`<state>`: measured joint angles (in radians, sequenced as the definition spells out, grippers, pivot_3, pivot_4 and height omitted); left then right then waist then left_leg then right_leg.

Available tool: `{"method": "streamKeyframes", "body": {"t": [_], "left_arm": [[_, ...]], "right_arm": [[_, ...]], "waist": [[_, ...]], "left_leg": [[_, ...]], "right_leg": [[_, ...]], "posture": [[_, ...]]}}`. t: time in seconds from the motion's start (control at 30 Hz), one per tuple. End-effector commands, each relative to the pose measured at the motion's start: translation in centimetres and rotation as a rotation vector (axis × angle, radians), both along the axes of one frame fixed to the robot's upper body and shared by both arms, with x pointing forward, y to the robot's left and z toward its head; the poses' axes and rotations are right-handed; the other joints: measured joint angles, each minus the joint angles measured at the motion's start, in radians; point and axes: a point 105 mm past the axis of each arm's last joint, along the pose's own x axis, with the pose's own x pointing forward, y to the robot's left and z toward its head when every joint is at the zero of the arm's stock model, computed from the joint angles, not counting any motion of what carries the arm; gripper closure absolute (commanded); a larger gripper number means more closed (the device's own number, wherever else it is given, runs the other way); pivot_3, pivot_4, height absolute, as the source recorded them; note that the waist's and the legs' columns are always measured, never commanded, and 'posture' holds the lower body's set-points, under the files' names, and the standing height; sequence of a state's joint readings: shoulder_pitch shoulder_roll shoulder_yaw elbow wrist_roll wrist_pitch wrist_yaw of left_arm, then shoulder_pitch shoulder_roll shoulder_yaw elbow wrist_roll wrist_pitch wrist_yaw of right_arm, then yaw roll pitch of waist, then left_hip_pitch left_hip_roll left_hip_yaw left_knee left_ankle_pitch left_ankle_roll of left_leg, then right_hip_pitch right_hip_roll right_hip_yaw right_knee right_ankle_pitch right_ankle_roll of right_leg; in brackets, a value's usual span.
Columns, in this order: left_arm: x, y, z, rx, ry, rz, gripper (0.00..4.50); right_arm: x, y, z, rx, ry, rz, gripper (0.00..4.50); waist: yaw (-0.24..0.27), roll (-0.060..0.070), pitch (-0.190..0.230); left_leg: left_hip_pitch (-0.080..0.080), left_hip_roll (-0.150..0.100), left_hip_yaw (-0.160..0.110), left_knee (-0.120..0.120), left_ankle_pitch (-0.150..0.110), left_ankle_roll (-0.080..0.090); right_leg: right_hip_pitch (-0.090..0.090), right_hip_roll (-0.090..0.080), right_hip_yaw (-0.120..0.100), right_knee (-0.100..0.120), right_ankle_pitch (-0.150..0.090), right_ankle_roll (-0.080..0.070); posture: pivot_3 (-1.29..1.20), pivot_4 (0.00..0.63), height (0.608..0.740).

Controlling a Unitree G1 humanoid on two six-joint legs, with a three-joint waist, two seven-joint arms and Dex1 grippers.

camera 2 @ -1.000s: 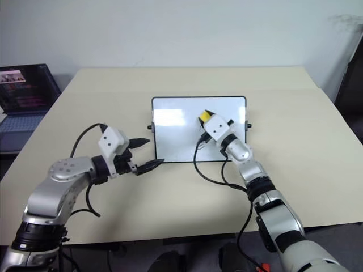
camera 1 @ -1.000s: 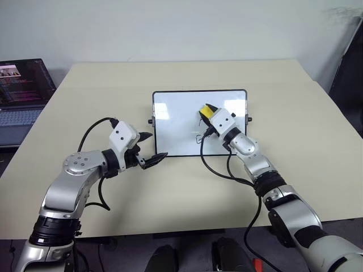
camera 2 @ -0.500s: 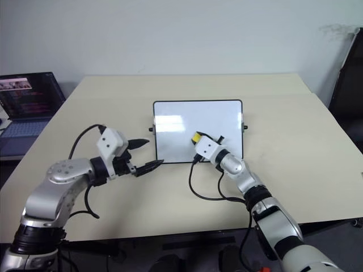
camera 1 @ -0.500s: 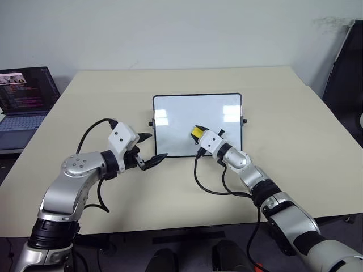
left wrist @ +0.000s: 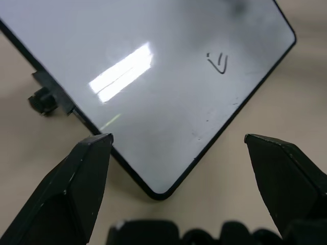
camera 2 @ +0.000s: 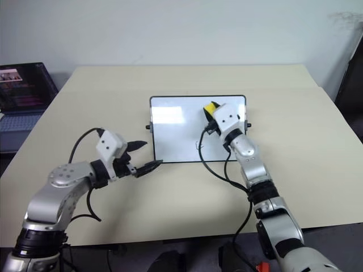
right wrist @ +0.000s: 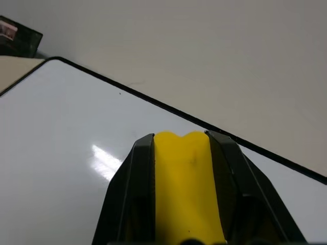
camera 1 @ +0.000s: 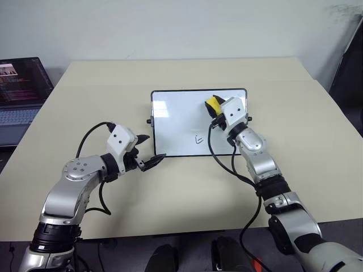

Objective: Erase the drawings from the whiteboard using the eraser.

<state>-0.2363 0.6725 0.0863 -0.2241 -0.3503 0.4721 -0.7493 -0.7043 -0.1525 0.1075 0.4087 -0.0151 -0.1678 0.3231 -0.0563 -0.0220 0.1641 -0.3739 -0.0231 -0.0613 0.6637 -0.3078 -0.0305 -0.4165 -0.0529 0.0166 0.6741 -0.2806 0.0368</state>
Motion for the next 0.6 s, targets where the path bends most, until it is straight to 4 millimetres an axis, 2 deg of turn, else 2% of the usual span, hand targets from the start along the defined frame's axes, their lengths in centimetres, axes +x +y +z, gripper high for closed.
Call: {"method": "streamKeyframes", "body": {"t": [0.03, 0.17, 0.33, 0.47, 0.6], "left_arm": [[0.1, 1.3, 1.3, -0.024, -0.069, 0.073, 0.00], [-0.2, 1.8, 0.8, -0.025, -0.067, 0.099, 0.00], [-0.4, 2.2, 0.4, -0.020, -0.060, 0.124, 0.00], [-0.4, 2.3, 0.4, -0.017, -0.075, 0.139, 0.00], [-0.5, 2.2, 0.6, -0.036, -0.099, 0.162, 0.00]], "right_arm": [[-2.5, -0.7, 1.8, 0.068, 0.014, 0.107, 3.38], [-5.4, -1.9, 0.4, 0.025, 0.108, 0.209, 3.38], [-8.1, -3.3, -1.9, -0.066, 0.202, 0.246, 3.38], [-9.3, -4.6, -3.8, -0.181, 0.209, 0.217, 3.38], [-9.7, -5.5, -4.6, -0.232, 0.174, 0.163, 3.38]], "waist": [[0.003, 0.000, 0.000], [0.013, 0.000, 0.000], [0.022, 0.000, 0.000], [0.025, 0.000, 0.000], [0.025, 0.000, 0.000]], "left_leg": [[-0.004, 0.000, 0.000, 0.000, 0.000, 0.000], [-0.007, -0.001, -0.001, 0.001, 0.000, 0.000], [-0.006, -0.001, -0.001, 0.001, -0.001, 0.003], [-0.005, -0.001, -0.001, 0.003, -0.002, 0.004], [-0.004, -0.002, 0.000, 0.004, -0.002, 0.004]], "right_leg": [[-0.004, -0.001, 0.000, -0.001, 0.000, 0.000], [-0.005, -0.001, -0.001, -0.002, 0.000, 0.000], [-0.004, -0.001, -0.001, 0.000, 0.000, 0.000], [-0.003, -0.001, -0.001, 0.002, 0.000, 0.000], [-0.003, -0.001, -0.001, 0.003, 0.000, 0.000]], "posture": [[0.00, 0.150, 0.740], [0.00, 0.150, 0.740], [0.00, 0.150, 0.740], [0.00, 0.150, 0.740], [0.00, 0.150, 0.740]]}}
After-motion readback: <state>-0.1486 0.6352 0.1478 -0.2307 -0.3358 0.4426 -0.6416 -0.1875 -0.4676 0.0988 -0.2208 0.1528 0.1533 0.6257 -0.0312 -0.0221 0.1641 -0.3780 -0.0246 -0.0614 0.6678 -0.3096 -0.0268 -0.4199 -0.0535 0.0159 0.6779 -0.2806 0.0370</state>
